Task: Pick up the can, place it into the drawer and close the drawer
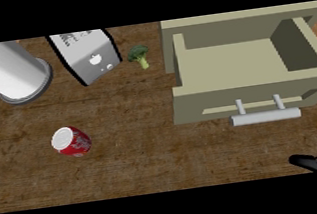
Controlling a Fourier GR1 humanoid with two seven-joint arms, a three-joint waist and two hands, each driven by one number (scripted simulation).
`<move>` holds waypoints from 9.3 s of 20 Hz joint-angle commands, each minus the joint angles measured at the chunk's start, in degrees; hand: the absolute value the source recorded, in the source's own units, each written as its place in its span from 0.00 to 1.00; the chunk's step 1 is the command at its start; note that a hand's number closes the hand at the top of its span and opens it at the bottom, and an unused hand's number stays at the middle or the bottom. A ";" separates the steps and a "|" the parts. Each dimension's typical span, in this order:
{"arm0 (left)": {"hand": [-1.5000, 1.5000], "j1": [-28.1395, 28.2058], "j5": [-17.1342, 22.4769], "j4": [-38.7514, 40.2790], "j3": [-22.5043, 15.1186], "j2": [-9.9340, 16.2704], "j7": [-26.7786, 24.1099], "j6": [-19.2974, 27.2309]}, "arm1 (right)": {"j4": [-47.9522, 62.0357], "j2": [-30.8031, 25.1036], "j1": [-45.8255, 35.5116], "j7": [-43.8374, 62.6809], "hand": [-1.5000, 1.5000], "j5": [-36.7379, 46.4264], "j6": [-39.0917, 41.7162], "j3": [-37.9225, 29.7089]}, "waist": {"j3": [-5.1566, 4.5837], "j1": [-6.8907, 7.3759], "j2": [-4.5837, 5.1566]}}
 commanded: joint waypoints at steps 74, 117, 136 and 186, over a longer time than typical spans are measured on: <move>0.00 -25.62 -44.46 70.81 -6.25 -13.57 -35.62 3.01 | -2.86 -1.38 9.36 3.57 0.00 -23.48 26.44 -30.26 | -0.14 -0.81 0.36; 1.00 -32.54 -27.57 51.34 3.11 -36.54 -22.15 38.76 | -12.15 6.20 16.10 5.85 0.00 -24.85 27.19 -30.45 | 0.15 1.77 -0.79; 1.00 -36.82 -28.53 15.33 -15.58 -38.41 6.89 66.82 | -12.26 6.17 16.31 4.95 0.00 -22.50 25.07 -26.97 | 0.04 0.00 -0.12; 1.00 -78.29 4.88 62.61 -44.16 -38.43 -7.26 89.37 | -12.13 5.75 11.08 8.92 0.00 -24.07 25.20 -26.85 | 0.12 -3.81 0.68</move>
